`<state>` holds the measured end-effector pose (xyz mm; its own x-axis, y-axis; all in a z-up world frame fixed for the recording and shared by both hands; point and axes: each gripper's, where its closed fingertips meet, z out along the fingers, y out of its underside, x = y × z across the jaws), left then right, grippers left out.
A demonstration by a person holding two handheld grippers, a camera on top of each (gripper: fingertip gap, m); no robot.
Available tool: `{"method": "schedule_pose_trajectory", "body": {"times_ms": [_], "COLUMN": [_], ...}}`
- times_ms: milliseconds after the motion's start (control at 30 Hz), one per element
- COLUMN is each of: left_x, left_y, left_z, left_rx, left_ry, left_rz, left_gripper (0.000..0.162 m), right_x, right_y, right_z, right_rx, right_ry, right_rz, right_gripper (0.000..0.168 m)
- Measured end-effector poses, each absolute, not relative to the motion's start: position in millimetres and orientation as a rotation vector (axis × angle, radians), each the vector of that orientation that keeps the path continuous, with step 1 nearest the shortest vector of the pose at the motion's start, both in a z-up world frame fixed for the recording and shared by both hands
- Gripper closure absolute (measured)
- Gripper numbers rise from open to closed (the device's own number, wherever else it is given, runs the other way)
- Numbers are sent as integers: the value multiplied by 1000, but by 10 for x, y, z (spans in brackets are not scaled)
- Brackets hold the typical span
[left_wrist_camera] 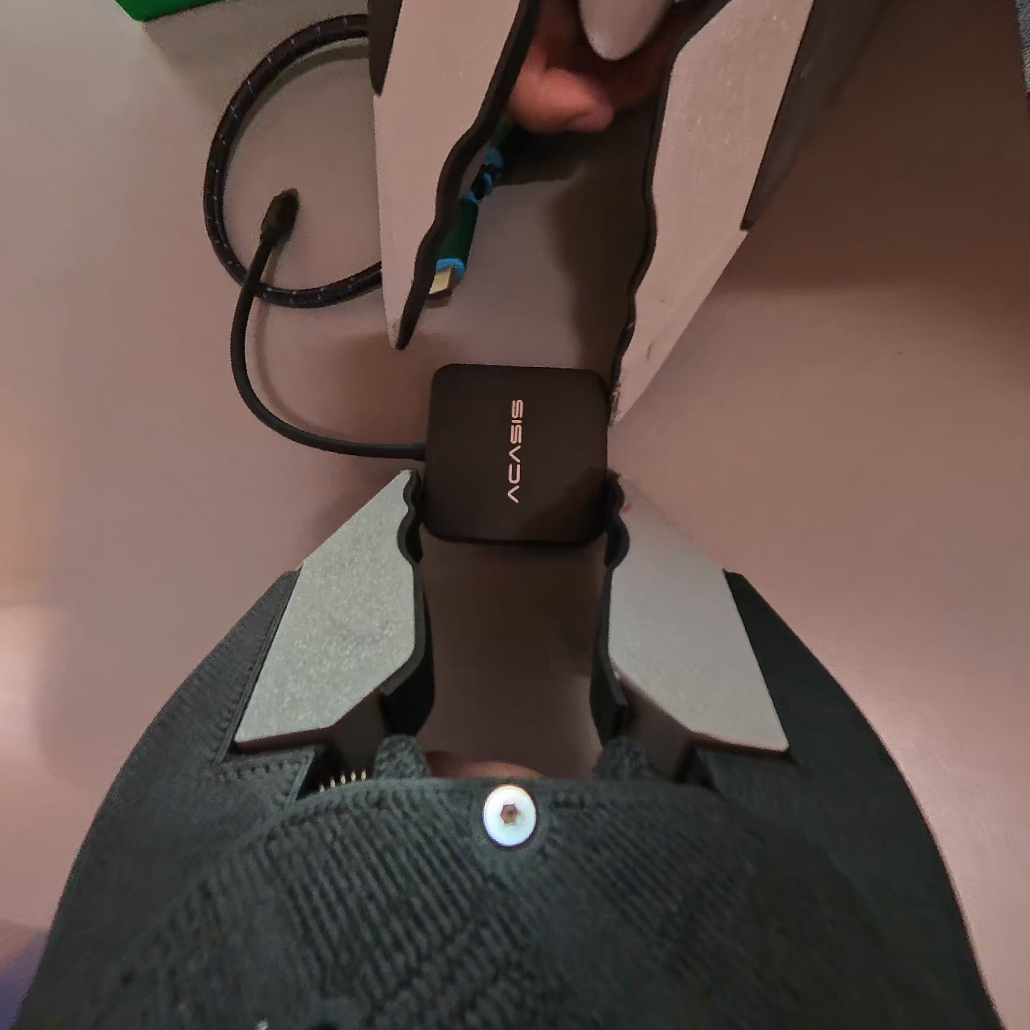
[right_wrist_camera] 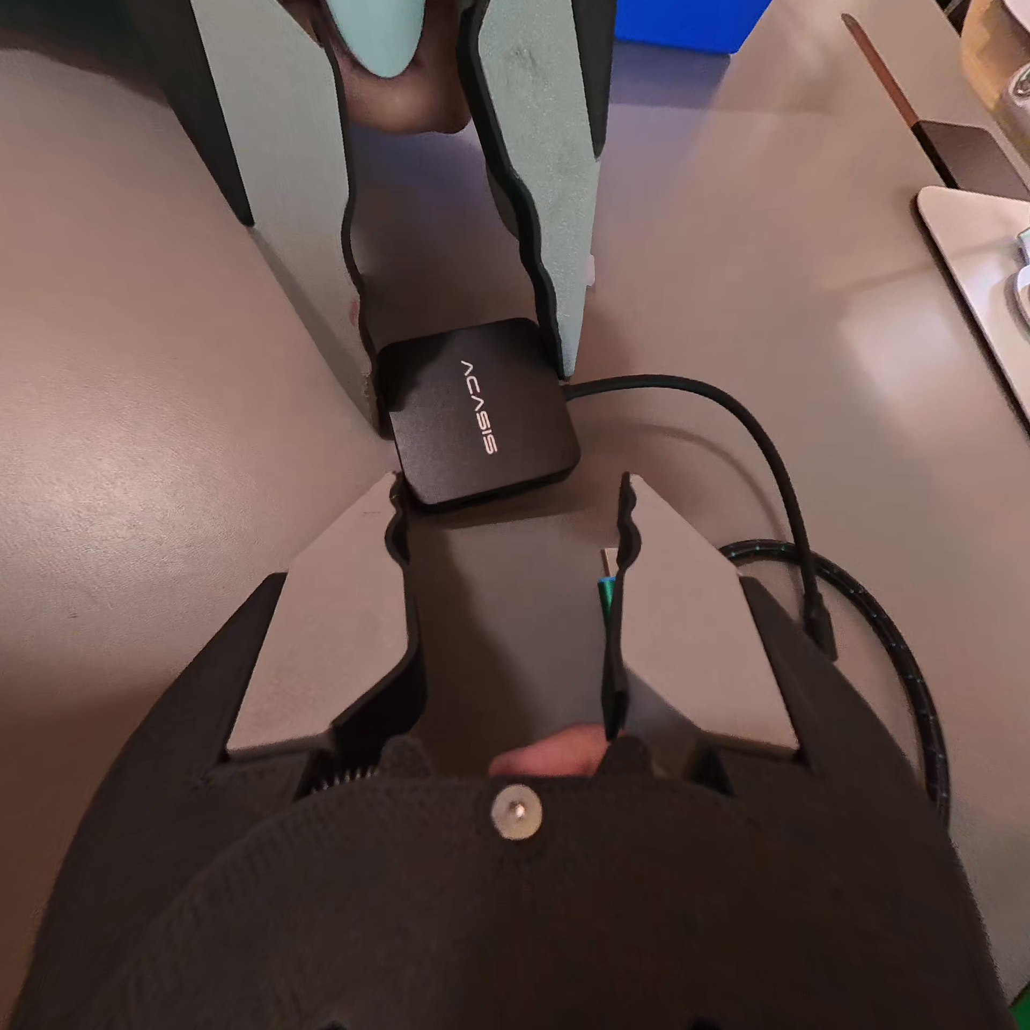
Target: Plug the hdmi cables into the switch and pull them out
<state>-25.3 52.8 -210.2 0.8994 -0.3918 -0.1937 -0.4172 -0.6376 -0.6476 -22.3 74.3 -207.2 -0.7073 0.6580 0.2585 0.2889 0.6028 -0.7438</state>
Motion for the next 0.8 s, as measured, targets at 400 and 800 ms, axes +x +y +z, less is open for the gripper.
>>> {"method": "schedule_pose_trajectory", "body": {"times_ms": [400, 800], "left_x": [-191, -82], "left_y": [573, 603], "left_z": [-1935, -1814], "left_rx": [-2247, -2155], "left_ry": [517, 640], "left_rz": [-49, 38], "left_gripper": [97, 98], "right_x": [-209, -204], "right_y": [665, 602], "right_z": [-2033, -2018], "right_rx": [-634, -565], "right_ry": [-2265, -2237], "right_rz": [908, 883], "right_gripper": [103, 101]}}
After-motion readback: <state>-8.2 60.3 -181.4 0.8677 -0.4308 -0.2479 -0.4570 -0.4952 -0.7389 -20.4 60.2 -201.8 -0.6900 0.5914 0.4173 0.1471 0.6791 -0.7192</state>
